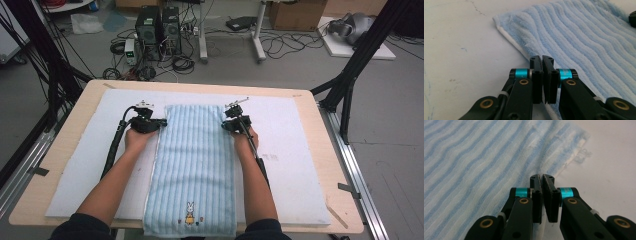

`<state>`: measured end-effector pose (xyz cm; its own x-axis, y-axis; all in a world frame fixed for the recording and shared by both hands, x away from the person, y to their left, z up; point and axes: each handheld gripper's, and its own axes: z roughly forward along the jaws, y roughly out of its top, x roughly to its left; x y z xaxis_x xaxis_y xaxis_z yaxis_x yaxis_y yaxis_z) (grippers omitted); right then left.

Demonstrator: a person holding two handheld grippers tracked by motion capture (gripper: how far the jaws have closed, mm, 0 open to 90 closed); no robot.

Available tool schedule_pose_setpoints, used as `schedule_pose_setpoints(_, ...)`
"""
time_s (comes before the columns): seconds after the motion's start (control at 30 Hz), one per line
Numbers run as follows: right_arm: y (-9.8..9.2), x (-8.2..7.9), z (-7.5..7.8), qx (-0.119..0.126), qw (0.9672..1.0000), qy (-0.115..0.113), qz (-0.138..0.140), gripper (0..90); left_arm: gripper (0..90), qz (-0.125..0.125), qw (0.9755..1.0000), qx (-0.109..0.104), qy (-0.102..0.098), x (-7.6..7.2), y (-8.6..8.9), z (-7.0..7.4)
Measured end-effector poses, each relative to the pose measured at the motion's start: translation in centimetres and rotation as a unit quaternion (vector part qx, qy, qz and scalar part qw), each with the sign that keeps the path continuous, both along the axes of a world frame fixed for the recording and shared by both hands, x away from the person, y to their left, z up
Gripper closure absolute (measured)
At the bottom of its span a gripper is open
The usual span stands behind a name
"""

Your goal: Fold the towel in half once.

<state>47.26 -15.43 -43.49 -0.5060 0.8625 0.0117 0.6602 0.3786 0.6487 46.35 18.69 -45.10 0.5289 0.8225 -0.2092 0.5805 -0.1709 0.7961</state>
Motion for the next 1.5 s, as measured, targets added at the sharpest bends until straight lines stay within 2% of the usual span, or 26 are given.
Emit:
schedule_pose_setpoints(0.03, -0.1, 0.1, 0.1, -0.005, 1.0000, -0.003, -0.004, 86.1, 86.4, 0.005, 0.9999, -0.011, -0.002, 0.1, 0.1, 0.1)
schedule_pose_setpoints(0.1, -0.6, 0.4, 0.2, 0.006, 0.9999, -0.009, -0.013, 86.2, 86.4, 0.013, 0.9994, -0.031, -0.012, 0.1, 0.0, 0.4)
schedule_pose_setpoints(0.17, -0.9, 0.4, 0.3, 0.013, 0.9996, -0.018, -0.015, 86.1, 86.5, 0.013, 0.9991, -0.035, -0.020, 0.3, -0.1, 0.6)
schedule_pose_setpoints(0.27, -1.3, 0.3, 0.6, 0.042, 0.9985, -0.027, -0.020, 86.1, 86.4, 0.013, 0.9988, -0.041, -0.021, 0.4, 0.1, 0.7)
schedule_pose_setpoints(0.33, -1.5, 0.3, 0.9, 0.060, 0.9975, -0.032, -0.020, 86.0, 86.4, 0.014, 0.9977, -0.064, -0.017, 0.5, 0.8, 0.9)
schedule_pose_setpoints(0.4, -1.6, 0.1, 1.2, 0.069, 0.9968, -0.035, -0.016, 85.9, 86.4, 0.008, 0.9969, -0.075, -0.021, 0.4, 1.0, 1.1)
schedule_pose_setpoints(0.5, -1.6, -0.2, 1.7, 0.079, 0.9960, -0.039, -0.012, 85.8, 86.3, -0.001, 0.9968, -0.076, -0.026, 0.2, 1.3, 1.5)
schedule_pose_setpoints(0.6, -1.8, -0.4, 2.2, 0.092, 0.9948, -0.044, -0.010, 85.7, 86.2, -0.004, 0.9959, -0.086, -0.030, -0.1, 1.5, 2.0)
schedule_pose_setpoints(0.67, -1.9, -0.6, 2.4, 0.101, 0.9939, -0.043, -0.009, 85.7, 86.2, -0.010, 0.9960, -0.083, -0.032, -0.3, 1.5, 2.3)
schedule_pose_setpoints(0.8, -2.3, -1.6, 2.5, 0.116, 0.9921, -0.046, 0.001, 85.7, 86.1, -0.018, 0.9953, -0.089, -0.034, -0.9, 1.8, 2.6)
schedule_pose_setpoints(0.83, -2.3, -1.6, 2.5, 0.116, 0.9921, -0.046, 0.001, 85.7, 86.1, -0.021, 0.9949, -0.093, -0.033, -1.1, 1.9, 2.8)
schedule_pose_setpoints(0.87, -2.8, -2.3, 2.6, 0.138, 0.9894, -0.045, 0.005, 85.6, 85.8, -0.025, 0.9941, -0.099, -0.036, -1.6, 2.1, 3.0)
schedule_pose_setpoints(0.9, -2.9, -2.6, 2.6, 0.141, 0.9890, -0.046, 0.006, 85.6, 85.8, -0.025, 0.9941, -0.099, -0.036, -1.6, 2.1, 3.0)
schedule_pose_setpoints(0.93, -3.0, -3.0, 2.6, 0.143, 0.9885, -0.049, 0.010, 85.6, 85.6, -0.036, 0.9941, -0.098, -0.030, -2.1, 2.1, 3.4)
schedule_pose_setpoints(0.97, -3.1, -3.4, 2.7, 0.145, 0.9881, -0.051, 0.012, 85.6, 85.5, -0.041, 0.9942, -0.095, -0.031, -2.4, 2.0, 3.6)
schedule_pose_setpoints(1.03, -3.4, -4.2, 2.8, 0.154, 0.9864, -0.056, 0.017, 85.5, 85.5, -0.041, 0.9924, -0.106, -0.048, -3.2, 2.1, 3.9)
schedule_pose_setpoints(1.13, -3.6, -5.5, 3.0, 0.160, 0.9850, -0.061, 0.025, 85.2, 85.4, -0.048, 0.9920, -0.105, -0.051, -4.1, 2.3, 4.2)
schedule_pose_setpoints(1.33, -3.6, -7.7, 3.5, 0.154, 0.9846, -0.070, 0.044, 84.8, 85.2, -0.065, 0.9918, -0.098, -0.050, -6.5, 2.5, 4.0)
schedule_pose_setpoints(1.43, -3.7, -9.0, 3.3, 0.153, 0.9847, -0.065, 0.052, 84.6, 85.0, -0.078, 0.9911, -0.094, -0.051, -8.0, 2.6, 3.7)
schedule_pose_setpoints(1.47, -3.7, -9.4, 3.1, 0.153, 0.9848, -0.064, 0.053, 84.6, 85.0, -0.078, 0.9911, -0.094, -0.051, -8.0, 2.6, 3.7)
schedule_pose_setpoints(1.5, -3.8, -9.8, 2.9, 0.152, 0.9850, -0.060, 0.055, 84.6, 85.0, -0.086, 0.9907, -0.091, -0.053, -9.0, 2.5, 3.5)
